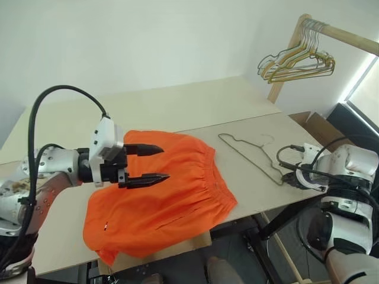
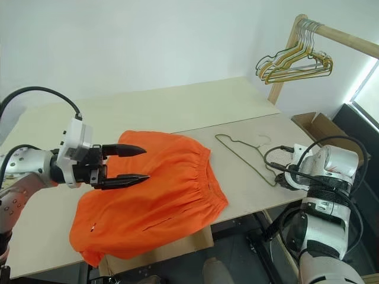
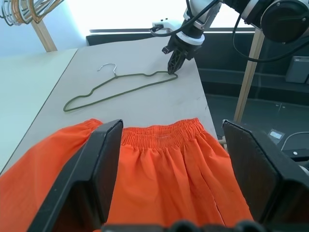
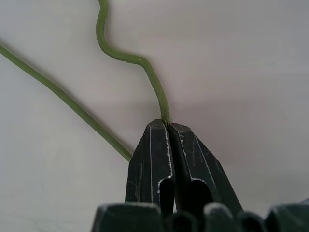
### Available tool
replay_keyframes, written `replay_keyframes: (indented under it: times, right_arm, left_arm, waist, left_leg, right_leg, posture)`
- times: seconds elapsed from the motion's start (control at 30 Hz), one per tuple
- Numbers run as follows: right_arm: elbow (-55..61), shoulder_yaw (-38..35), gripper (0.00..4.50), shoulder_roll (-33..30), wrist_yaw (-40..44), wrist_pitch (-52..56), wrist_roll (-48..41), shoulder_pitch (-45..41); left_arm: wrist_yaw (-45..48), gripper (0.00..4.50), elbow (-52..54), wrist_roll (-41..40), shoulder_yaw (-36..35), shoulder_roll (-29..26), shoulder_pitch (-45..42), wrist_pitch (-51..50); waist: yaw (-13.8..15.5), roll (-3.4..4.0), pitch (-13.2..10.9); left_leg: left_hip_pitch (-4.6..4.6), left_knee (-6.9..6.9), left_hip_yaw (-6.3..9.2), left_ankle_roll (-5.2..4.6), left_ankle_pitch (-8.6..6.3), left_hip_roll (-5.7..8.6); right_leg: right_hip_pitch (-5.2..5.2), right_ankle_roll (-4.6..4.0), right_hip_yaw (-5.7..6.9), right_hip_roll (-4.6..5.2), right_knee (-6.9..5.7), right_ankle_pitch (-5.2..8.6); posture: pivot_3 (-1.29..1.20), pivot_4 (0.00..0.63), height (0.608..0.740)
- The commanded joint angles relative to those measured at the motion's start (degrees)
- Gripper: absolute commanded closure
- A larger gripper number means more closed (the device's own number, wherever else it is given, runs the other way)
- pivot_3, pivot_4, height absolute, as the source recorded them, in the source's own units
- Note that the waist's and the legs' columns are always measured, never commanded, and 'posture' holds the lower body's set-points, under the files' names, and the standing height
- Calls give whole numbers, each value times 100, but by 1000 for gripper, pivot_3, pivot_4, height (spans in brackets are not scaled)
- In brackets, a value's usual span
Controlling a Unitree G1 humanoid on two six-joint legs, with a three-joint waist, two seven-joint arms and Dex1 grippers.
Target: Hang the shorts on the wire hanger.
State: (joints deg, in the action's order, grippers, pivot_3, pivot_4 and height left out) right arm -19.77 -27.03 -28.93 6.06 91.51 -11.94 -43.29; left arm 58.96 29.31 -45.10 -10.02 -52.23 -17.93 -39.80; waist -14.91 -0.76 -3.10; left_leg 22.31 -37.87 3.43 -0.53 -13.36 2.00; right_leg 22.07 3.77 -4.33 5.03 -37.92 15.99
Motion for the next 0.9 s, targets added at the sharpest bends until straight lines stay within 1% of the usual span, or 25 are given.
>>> replay_keyframes:
  times: [0.03,0.13,0.2,0.27,0.33,0.37,0.43,0.47,0.57,0.63,0.73,0.9]
  right_arm:
    - [889,-423,4451,317,-395,99,-505,358]
    - [1425,-773,4451,570,-868,99,-653,533]
    - [1631,-674,4451,531,-1052,99,-851,726]
    - [1758,-436,4451,371,-1157,99,-1293,994]
    - [1832,-246,3933,210,-1335,99,-1899,1209]
    - [1901,-142,3753,140,-1437,99,-2134,1289]
    - [1948,-22,3047,22,-1653,99,-2569,1360]
    - [2016,116,2676,-61,-1716,99,-2618,1378]
    - [1855,189,1667,-150,-1915,99,-2540,1225]
    - [1800,235,1667,-179,-1929,99,-2418,1117]
    - [1512,347,1667,-194,-1806,35,-1946,864]
    - [848,786,1667,-329,-1418,-472,-1426,640]
  left_arm:
    - [1,932,150,-29,-139,-70,-1,94]
    - [-5,932,182,-36,-119,-62,24,85]
    - [33,932,191,-30,-85,-66,22,98]
    - [76,932,182,-14,-64,-76,9,115]
    - [128,932,144,18,-45,-90,-24,137]
    - [150,932,121,32,-39,-94,-41,146]
    - [184,932,100,52,-35,-100,-59,160]
    - [196,932,98,58,-35,-100,-60,165]
    - [215,932,107,76,-34,-92,-54,177]
    - [220,932,114,81,-37,-92,-42,187]
    - [214,932,128,79,-42,-91,-28,187]
    - [190,932,175,62,-100,-98,24,163]
  waist:
    - [10,0,0]
    - [-4,1,1]
    - [1,2,1]
    - [15,2,1]
    - [35,2,1]
    - [36,2,1]
    - [29,2,2]
    - [28,3,2]
    - [30,3,2]
    - [46,3,2]
    - [111,3,2]
    - [162,3,2]
  left_leg:
    - [1,0,1,0,0,0]
    - [-1,0,-1,0,0,-1]
    - [-2,0,-1,0,0,-2]
    - [0,0,-1,0,0,-1]
    - [1,1,0,0,0,1]
    - [0,0,-1,0,0,1]
    - [-4,0,-1,-1,0,0]
    - [-4,1,-2,0,0,-1]
    - [-4,1,-2,-1,0,-3]
    - [-3,1,-3,-1,0,-3]
    - [-2,1,-5,-1,0,-1]
    - [-2,1,-10,-1,-1,-1]
  right_leg:
    - [0,0,1,0,1,0]
    - [-1,1,-3,1,-1,0]
    - [0,1,-2,-1,-1,0]
    - [1,1,-2,-1,1,1]
    - [-1,1,-1,1,5,1]
    - [-3,1,-1,2,7,1]
    - [-8,2,-1,0,9,1]
    - [-8,2,-1,-1,9,1]
    - [-8,2,-1,-7,12,2]
    - [-8,2,-1,-6,14,1]
    - [-8,2,-2,-6,18,1]
    - [-7,2,-5,-6,22,1]
  posture:
    - [-209,40,740]
    - [-217,37,740]
    - [-221,34,740]
    - [-222,32,740]
    - [-221,29,740]
    - [-221,28,740]
    - [-220,25,740]
    - [-219,24,740]
    - [-214,23,740]
    - [-211,24,740]
    - [-206,23,740]
    - [-194,25,740]
